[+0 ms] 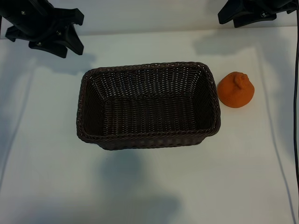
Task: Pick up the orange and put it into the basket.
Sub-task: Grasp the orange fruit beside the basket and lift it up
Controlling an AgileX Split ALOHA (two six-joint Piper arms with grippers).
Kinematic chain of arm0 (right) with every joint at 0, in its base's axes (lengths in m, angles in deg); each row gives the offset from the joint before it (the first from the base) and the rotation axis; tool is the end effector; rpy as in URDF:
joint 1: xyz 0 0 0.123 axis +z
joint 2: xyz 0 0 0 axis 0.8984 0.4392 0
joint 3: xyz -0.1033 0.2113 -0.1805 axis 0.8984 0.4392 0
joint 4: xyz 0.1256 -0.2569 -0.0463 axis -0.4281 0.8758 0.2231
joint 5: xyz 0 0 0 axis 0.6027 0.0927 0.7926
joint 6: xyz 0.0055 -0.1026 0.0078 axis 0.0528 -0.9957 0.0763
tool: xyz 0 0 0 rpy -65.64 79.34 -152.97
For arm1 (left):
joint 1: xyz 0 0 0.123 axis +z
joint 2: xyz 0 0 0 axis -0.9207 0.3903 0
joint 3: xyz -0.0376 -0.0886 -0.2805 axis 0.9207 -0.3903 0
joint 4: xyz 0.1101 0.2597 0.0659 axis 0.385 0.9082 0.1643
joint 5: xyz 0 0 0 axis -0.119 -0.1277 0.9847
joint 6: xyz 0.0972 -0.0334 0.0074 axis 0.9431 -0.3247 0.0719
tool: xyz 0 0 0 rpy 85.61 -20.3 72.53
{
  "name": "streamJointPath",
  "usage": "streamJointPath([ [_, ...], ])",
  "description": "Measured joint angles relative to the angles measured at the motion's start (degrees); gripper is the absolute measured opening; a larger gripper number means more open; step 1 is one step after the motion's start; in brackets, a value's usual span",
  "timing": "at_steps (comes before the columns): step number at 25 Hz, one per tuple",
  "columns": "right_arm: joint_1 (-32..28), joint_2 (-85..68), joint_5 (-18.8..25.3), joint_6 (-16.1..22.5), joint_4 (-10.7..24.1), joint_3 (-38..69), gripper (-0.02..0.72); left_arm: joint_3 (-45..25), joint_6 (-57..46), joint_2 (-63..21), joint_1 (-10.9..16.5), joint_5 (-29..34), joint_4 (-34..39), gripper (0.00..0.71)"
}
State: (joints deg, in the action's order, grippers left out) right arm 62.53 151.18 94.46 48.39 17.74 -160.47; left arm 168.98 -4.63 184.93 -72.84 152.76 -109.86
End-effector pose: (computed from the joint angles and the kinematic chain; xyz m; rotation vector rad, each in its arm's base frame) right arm 0.4473 0.0451 0.3171 -0.0755 2.6056 0.7785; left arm 0.4328 -0.0818 0.2888 0.1559 2.8029 -0.5621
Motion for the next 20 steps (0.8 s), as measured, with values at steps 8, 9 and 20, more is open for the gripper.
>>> streamJointPath([
  [8, 0.00, 0.00, 0.00, 0.00, 0.00, 0.00, 0.408, -0.73, 3.79, -0.33, 0.00, 0.00, -3.33, 0.444],
  [9, 0.00, 0.00, 0.00, 0.00, 0.00, 0.00, 0.408, -1.51, 4.29, -0.51, 0.00, 0.00, -3.46, 0.444],
  [20, 0.00, 0.00, -0.38, 0.00, 0.00, 0.00, 0.408, -7.69, 6.55, -3.66, 0.00, 0.00, -4.73, 0.444],
])
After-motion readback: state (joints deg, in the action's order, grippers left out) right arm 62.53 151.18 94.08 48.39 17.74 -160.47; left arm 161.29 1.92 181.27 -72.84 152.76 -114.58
